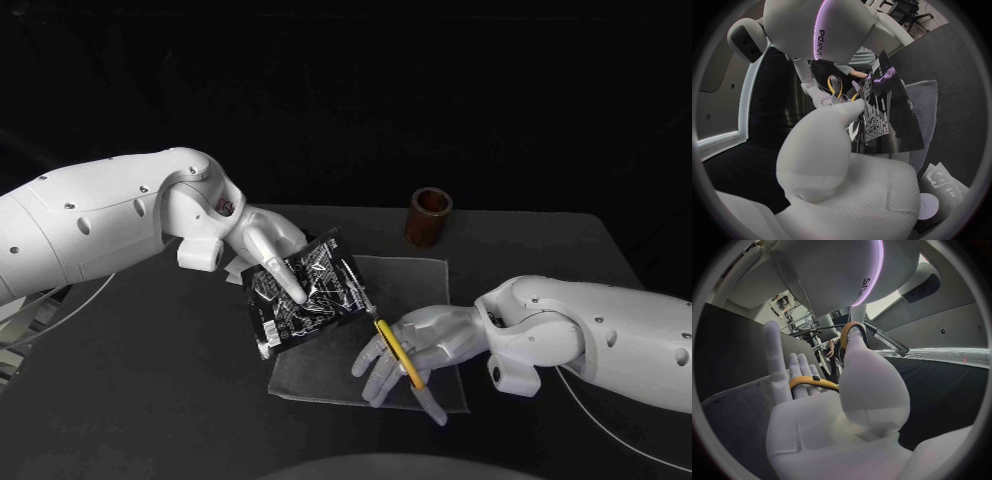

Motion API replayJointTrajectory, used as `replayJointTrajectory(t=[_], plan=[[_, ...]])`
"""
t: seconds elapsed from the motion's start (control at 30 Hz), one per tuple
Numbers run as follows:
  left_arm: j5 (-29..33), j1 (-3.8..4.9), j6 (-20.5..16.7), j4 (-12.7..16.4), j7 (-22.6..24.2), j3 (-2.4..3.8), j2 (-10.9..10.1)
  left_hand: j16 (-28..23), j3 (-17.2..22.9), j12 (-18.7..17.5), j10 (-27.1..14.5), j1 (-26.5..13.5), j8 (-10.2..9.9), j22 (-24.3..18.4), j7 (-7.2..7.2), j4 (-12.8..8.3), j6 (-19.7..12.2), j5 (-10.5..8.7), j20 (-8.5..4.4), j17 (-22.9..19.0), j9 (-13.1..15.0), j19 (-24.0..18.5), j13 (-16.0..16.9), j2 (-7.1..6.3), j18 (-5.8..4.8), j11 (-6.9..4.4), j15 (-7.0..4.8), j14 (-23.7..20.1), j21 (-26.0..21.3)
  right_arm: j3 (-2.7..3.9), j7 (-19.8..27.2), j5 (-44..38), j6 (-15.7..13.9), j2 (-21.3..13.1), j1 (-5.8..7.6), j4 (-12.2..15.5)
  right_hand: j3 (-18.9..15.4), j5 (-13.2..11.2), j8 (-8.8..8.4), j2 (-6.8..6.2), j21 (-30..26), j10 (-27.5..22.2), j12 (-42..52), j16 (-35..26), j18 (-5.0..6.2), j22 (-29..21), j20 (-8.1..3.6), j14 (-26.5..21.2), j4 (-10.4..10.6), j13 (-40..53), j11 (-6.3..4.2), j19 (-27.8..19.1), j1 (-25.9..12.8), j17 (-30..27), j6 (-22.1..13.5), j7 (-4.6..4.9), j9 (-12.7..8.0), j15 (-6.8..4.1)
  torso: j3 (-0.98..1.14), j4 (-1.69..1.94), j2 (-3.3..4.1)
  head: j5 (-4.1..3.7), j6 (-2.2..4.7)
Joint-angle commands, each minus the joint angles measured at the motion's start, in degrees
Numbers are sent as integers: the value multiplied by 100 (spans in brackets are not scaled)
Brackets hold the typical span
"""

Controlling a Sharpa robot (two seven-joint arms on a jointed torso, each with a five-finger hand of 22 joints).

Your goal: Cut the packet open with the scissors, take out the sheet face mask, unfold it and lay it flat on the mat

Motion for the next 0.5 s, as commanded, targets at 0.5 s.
replayJointTrajectory(t=[0.5], plan=[[31, 2, 1288, 43, -3, 2, 42, 11, 2, 34, 14, 40, 16, 5, -6, -45, 35, 20, -9, 5, 1057, -19, 7, 7, 65, -21, -33, -22, 35, 19, 175, 65, -145, 200, 45, -253, 474, -41, 526, 180, 7, 749, 151, 373, 108, -94, -101, 931, -27, -203, 73, 130, 132, 74, 774, 247, 77, -124, -3, -1, 0, 1, -19]])
